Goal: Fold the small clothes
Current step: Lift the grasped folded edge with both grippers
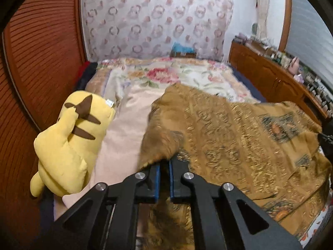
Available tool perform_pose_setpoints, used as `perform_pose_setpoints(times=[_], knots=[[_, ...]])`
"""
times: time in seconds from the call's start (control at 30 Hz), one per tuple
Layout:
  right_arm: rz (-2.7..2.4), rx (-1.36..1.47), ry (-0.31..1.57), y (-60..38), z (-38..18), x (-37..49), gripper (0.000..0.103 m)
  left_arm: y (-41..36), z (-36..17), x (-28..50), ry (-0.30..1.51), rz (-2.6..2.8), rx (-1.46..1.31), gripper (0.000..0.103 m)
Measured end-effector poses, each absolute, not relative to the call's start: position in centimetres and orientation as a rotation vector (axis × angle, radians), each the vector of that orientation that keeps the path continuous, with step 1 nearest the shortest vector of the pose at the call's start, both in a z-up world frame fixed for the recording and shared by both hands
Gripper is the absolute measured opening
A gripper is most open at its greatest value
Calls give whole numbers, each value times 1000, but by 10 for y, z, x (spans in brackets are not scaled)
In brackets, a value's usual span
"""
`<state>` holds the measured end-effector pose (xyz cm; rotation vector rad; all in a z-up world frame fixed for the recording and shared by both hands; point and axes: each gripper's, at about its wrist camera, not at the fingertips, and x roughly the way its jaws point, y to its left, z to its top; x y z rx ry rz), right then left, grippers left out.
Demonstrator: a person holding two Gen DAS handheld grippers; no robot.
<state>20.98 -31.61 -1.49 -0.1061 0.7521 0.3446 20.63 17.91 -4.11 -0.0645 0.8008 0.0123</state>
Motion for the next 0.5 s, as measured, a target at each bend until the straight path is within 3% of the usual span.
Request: perform_pose_setpoints(times=[0.23,0.5], knots=[[342,-92,762,-319,-19,213,1,174,-40,204,773,-6,-60,0],[355,-93,698,-321,-2,199,1,153,9,154,599,-44,-93,0]])
